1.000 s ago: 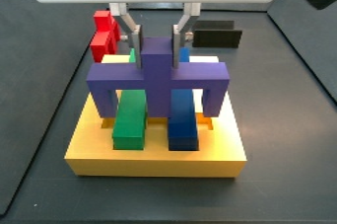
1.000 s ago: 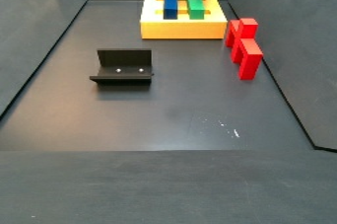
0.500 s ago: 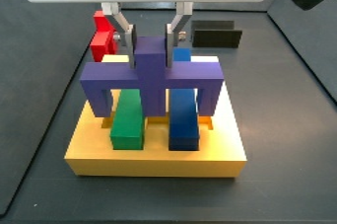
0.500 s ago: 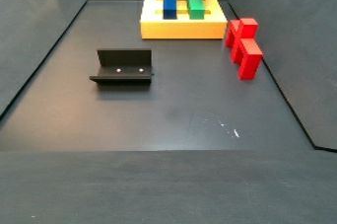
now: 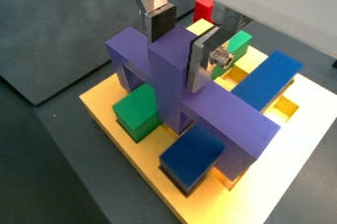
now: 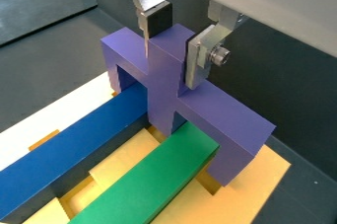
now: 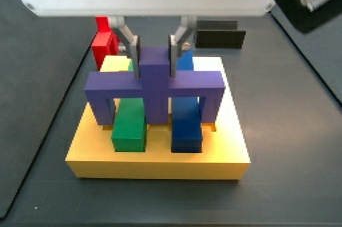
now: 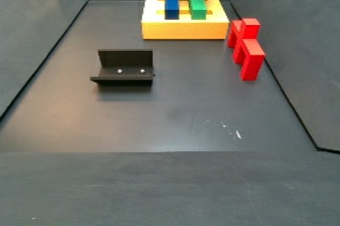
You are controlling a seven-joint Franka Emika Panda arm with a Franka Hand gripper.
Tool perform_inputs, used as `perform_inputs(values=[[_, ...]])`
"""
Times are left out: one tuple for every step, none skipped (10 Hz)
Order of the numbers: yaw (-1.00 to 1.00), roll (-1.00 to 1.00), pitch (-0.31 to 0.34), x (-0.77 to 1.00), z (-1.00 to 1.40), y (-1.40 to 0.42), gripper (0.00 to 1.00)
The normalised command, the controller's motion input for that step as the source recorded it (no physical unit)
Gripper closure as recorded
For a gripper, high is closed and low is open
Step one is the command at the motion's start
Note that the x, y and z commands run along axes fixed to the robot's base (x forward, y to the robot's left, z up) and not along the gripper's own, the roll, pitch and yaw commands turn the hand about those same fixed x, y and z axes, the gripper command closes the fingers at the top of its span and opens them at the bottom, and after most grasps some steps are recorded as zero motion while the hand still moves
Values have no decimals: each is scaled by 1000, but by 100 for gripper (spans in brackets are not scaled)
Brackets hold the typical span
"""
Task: Pick up the purple object. Move up. Move to above the board. Insert the purple object.
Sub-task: Insert the purple object.
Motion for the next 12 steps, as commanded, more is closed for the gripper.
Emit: perform_inputs(values=[[29,111,0,31,-240,-14,100],[9,80,0,9,-291,-23,100],[0,54,0,6,-303,0,100],[0,31,0,0,-229,0,100],[0,0,0,11,-100,-71,100],[0,0,0,66,-86,-97,100],[0,0,0,143,-154,-114,100],[0,24,0,174,-249,-57,100],[0,27,0,206,-291,0,100],[0,43,0,220,-357,0,100],[0,0,-3,283,-380,0,100],[0,0,0,354,-274,0,100]])
